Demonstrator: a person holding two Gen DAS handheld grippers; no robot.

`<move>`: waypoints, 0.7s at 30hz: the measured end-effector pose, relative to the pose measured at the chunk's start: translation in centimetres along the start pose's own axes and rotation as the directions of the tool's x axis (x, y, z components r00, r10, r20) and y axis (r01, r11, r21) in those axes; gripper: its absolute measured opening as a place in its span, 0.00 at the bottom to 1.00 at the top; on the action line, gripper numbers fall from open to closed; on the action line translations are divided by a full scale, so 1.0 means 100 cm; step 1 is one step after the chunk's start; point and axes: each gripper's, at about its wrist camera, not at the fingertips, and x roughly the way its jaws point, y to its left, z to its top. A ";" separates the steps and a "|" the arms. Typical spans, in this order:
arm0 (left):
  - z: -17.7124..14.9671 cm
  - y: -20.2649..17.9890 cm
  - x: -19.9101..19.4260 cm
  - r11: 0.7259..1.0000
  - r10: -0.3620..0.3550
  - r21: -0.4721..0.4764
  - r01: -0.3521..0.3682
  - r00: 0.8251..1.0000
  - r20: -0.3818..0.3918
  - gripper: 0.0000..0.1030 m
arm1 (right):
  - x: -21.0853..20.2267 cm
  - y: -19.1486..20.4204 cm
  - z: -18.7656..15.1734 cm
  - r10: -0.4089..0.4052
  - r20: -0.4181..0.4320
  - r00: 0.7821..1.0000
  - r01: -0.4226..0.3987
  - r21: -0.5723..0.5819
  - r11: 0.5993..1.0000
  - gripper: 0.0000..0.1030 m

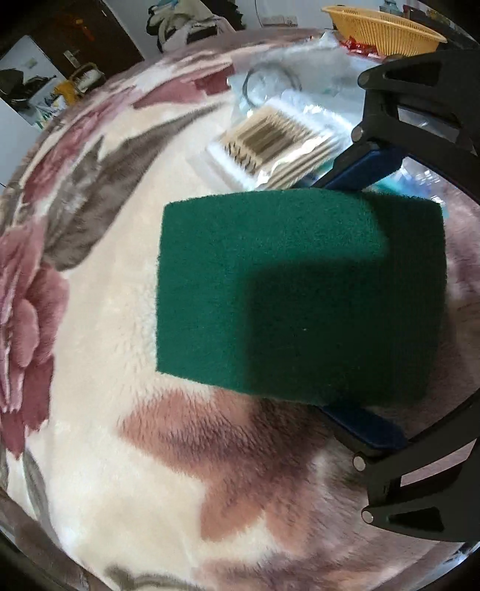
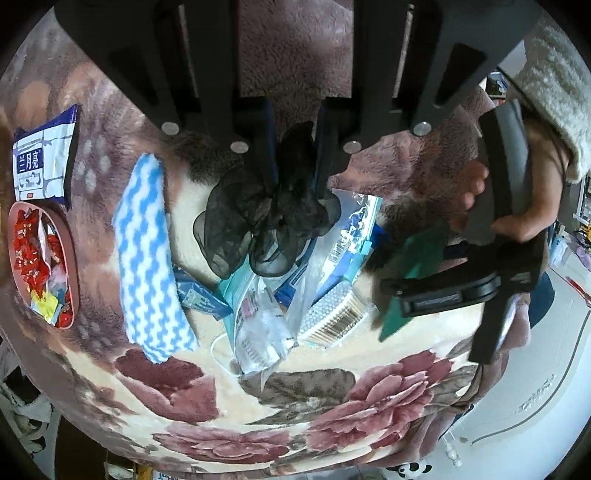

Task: Organize soft objects
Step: 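Grasp the green scouring pad with the left tool while the right tool grasps the black mesh scrunchie, then carry the green pad and black scrunchie in both tools toward the yellow basket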

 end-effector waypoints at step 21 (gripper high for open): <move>-0.091 -0.054 -0.115 0.975 -0.011 0.221 -0.020 0.990 0.138 0.99 | -0.074 -0.009 -0.017 -0.005 0.145 0.989 0.001 0.030 1.000 0.17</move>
